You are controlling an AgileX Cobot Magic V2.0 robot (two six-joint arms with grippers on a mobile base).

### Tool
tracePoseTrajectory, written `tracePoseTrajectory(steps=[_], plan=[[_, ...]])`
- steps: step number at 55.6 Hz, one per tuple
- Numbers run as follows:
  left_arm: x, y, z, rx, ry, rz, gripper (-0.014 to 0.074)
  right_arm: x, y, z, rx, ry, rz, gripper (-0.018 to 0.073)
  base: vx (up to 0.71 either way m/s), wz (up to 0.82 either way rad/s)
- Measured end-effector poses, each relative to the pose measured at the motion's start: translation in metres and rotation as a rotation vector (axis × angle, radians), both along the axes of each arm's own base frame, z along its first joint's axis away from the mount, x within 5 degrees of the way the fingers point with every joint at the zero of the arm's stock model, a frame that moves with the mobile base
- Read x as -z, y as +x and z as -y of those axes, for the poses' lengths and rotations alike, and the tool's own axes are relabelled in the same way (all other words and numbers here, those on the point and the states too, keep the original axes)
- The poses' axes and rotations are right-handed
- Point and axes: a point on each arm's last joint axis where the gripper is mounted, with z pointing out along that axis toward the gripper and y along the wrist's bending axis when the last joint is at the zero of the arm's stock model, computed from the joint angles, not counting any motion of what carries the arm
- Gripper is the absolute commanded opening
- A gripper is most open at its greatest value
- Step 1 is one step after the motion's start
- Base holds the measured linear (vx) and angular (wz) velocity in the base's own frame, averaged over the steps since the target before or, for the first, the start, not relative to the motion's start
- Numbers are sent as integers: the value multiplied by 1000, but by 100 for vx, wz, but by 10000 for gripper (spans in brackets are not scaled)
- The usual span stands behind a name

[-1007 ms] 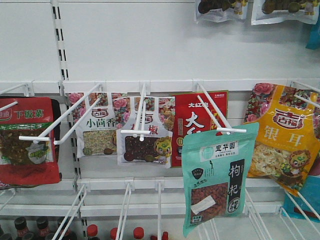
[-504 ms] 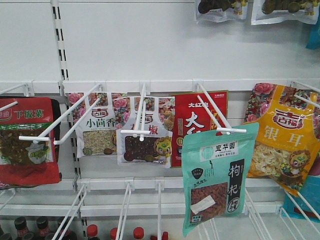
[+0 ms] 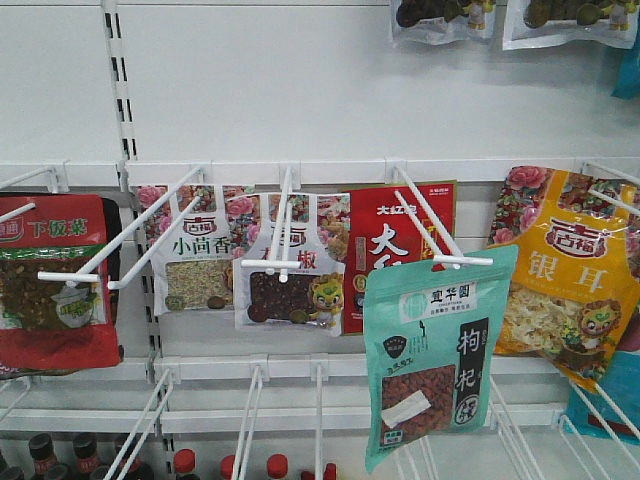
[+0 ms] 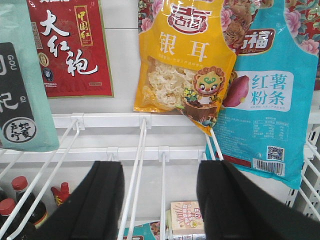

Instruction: Pick snacks and fruit into basket

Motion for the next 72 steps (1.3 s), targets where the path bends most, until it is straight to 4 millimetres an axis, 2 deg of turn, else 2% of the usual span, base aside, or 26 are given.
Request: tracePoseTrajectory(steps=[16,28,42,51,59,64,72], plan=[[0,0,0,0,0,0,151,0,0,0,-1,12,1,426,0,0],[0,0,0,0,0,0,151,1,5,-6,-67,28,-10,512,0,0],[0,0,0,0,0,0,151,0,25,-17,-201,39,31,543,0,0],[0,0,0,0,0,0,151,1,39,-7,-97,22,62,543,0,0],[0,0,0,0,0,0,151,11,53,-7,-78,107,-1,543,0,0],[0,0,0,0,0,0,151,21,64,-11,-110,176,-65,543,0,0],[0,0,0,0,0,0,151,38,86,-18,-196,180,-184,543,0,0]])
